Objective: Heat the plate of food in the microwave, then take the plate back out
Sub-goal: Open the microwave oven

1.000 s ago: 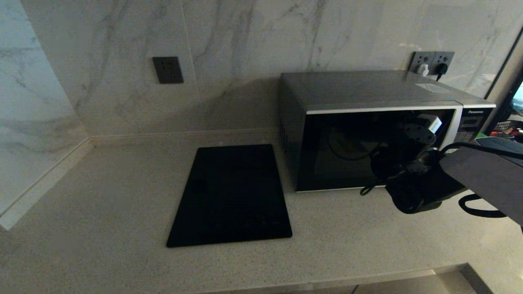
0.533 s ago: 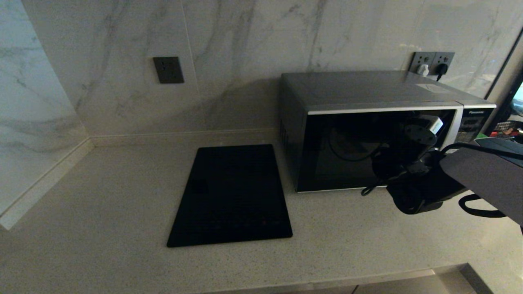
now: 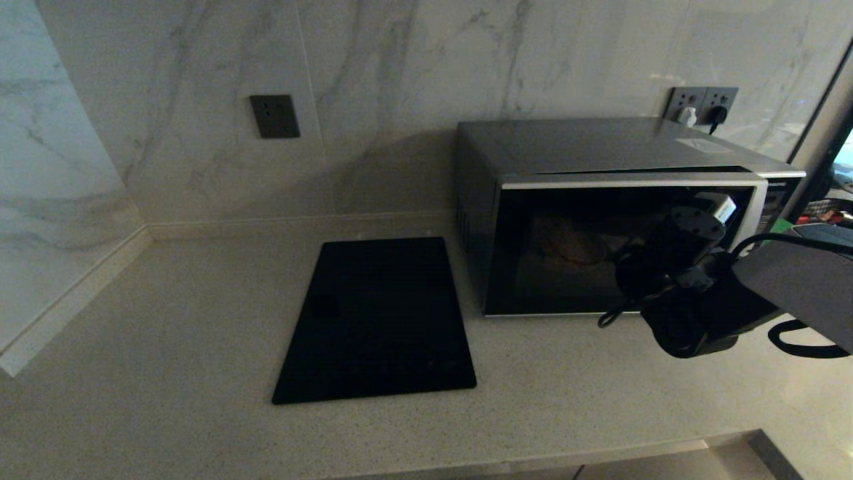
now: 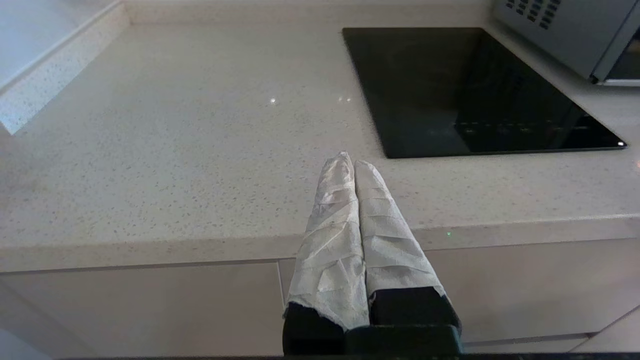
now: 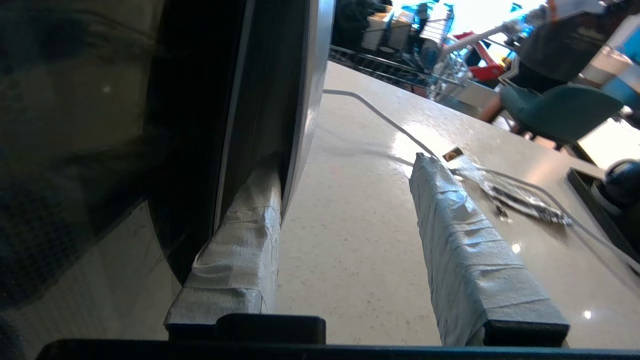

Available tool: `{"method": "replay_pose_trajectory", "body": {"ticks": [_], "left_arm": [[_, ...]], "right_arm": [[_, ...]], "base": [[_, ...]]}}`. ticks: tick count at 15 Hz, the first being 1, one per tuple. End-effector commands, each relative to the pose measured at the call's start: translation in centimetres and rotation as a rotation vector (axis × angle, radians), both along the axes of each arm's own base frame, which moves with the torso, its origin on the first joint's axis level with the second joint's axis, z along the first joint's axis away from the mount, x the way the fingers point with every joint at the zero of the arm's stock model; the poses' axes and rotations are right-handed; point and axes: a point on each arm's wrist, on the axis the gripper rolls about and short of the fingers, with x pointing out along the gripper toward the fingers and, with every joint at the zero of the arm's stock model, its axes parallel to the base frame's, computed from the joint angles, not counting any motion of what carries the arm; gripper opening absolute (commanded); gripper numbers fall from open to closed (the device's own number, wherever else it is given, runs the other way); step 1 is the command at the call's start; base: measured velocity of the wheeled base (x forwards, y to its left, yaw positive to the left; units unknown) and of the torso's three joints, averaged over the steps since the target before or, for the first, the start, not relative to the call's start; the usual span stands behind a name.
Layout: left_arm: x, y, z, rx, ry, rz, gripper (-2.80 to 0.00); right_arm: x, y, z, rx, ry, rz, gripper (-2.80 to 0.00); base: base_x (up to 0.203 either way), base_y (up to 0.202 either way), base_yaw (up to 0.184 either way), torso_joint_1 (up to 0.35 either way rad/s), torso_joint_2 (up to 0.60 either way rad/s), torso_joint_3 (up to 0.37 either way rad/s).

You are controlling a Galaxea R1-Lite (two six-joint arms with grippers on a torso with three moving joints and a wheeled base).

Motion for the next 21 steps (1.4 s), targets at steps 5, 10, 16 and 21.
{"method": "replay_pose_trajectory", "body": {"ticks": [5, 10, 16, 21], "left_arm": [[0.0, 0.0, 0.0, 0.000, 0.000, 0.003, -2.80], [0.0, 0.0, 0.0, 0.000, 0.000, 0.002, -2.80], [0.0, 0.0, 0.0, 0.000, 0.000, 0.002, -2.80], [0.0, 0.0, 0.0, 0.000, 0.000, 0.002, -2.80]], "right_arm": [[-0.8, 0.0, 0.7, 0.002, -0.017, 0.004, -2.80], [-0.8, 1.1, 0.2, 0.001, -0.009, 0.031, -2.80], [-1.9, 3.0, 0.4, -0.003, 0.010, 0.083, -2.80], [-2.6, 4.5, 0.8, -0.001, 0.003, 0.123, -2.80]], "base": [[0.000, 0.000, 0.000, 0.000, 0.00, 0.000], [0.000, 0.000, 0.000, 0.000, 0.00, 0.000], [0.000, 0.000, 0.000, 0.000, 0.00, 0.000], [0.000, 0.000, 0.000, 0.000, 0.00, 0.000]]}}
